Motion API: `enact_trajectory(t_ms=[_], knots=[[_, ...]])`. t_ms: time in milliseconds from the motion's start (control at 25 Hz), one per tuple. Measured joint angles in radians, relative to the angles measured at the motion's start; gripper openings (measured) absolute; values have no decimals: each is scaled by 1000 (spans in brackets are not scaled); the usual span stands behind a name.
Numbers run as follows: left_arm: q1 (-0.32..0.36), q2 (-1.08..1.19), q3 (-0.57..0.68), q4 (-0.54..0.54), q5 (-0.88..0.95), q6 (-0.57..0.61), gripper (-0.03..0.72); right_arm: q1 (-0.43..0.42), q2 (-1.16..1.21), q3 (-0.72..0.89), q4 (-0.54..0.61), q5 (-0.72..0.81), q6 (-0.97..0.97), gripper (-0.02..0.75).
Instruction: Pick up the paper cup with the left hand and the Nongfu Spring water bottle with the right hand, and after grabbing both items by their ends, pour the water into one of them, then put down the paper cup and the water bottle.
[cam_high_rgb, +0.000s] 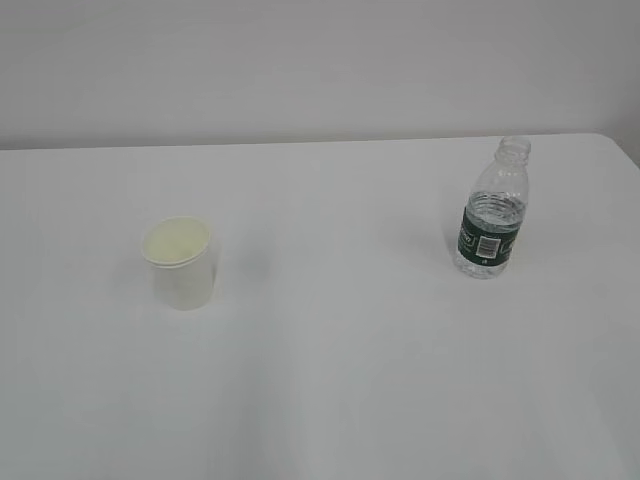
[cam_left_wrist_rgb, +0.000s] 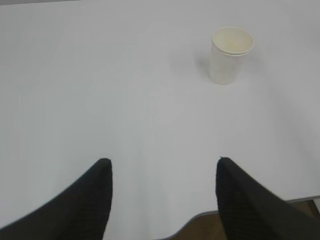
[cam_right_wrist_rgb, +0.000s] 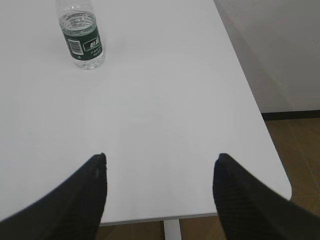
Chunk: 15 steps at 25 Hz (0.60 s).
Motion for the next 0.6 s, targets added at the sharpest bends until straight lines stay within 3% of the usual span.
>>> enact_trajectory(t_ms=[600], knots=[[0,0,0,-10,-4,0,461,0,0,0,0,0,0,511]])
